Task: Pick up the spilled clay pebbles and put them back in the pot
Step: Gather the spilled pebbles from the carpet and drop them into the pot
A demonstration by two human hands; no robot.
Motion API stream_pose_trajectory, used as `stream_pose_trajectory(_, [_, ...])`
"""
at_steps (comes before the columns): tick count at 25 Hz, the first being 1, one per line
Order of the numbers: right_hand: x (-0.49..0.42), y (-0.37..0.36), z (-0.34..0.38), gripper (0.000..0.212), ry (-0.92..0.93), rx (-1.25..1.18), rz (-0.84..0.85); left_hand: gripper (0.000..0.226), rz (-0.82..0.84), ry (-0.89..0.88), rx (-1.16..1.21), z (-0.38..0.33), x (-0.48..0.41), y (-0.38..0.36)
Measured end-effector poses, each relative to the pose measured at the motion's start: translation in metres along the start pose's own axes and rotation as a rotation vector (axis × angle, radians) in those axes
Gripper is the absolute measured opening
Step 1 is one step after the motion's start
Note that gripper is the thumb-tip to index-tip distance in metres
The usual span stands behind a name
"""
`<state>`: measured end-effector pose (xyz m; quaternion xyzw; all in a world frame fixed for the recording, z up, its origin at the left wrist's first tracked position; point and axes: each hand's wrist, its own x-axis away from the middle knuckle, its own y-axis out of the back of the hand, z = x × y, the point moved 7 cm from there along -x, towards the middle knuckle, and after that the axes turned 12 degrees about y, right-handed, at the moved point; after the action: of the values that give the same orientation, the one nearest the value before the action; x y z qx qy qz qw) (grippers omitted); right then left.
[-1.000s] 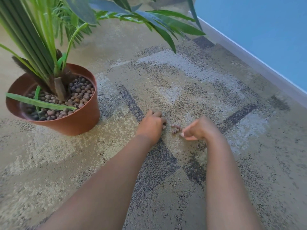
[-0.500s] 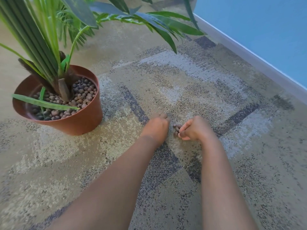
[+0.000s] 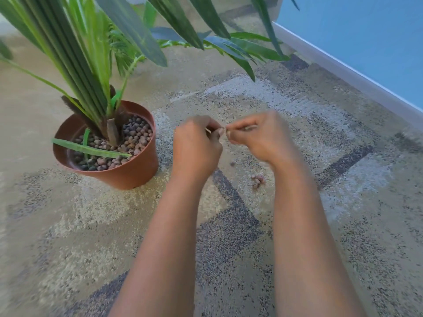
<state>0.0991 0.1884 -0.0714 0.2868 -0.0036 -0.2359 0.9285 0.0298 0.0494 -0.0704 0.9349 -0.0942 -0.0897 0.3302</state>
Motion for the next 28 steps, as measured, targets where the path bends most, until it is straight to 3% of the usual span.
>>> stream_pose_trajectory(3, [-0.025,-0.034,0.059,0.012,0.178,-0.072,0.0,0.004,-0.168,0.024,-0.05,0.013,-0.015,0.088])
stream_pose_trajectory(7, [-0.034,-0.122,0.107,0.014,0.352,0.126,0.189,0.009,-0.241,0.292,-0.248,0.089,-0.029,0.167])
stream_pose_trajectory(10, [-0.024,-0.172,0.111,0.017,0.408,0.23,0.281,0.007,-0.174,0.39,-0.371,0.124,-0.032,0.171])
stream_pose_trajectory(15, [-0.022,-0.18,0.11,0.025,0.478,0.28,0.309,0.011,-0.2,0.385,-0.331,0.139,-0.027,0.157])
stream_pose_trajectory(21, [-0.028,-0.122,0.094,0.018,0.41,0.083,0.059,0.013,-0.351,0.328,-0.199,0.114,-0.02,0.157])
stream_pose_trajectory(24, [-0.028,-0.078,0.042,0.013,0.252,0.135,-0.024,0.01,-0.468,0.067,-0.019,0.066,-0.015,0.13])
stream_pose_trajectory(26, [-0.02,-0.043,-0.014,0.011,0.029,0.244,-0.035,0.011,-0.415,-0.103,0.079,0.033,-0.005,0.083])
stream_pose_trajectory(28, [-0.003,-0.013,-0.068,0.012,-0.214,0.37,-0.003,0.013,-0.218,-0.116,0.153,0.02,0.005,0.018])
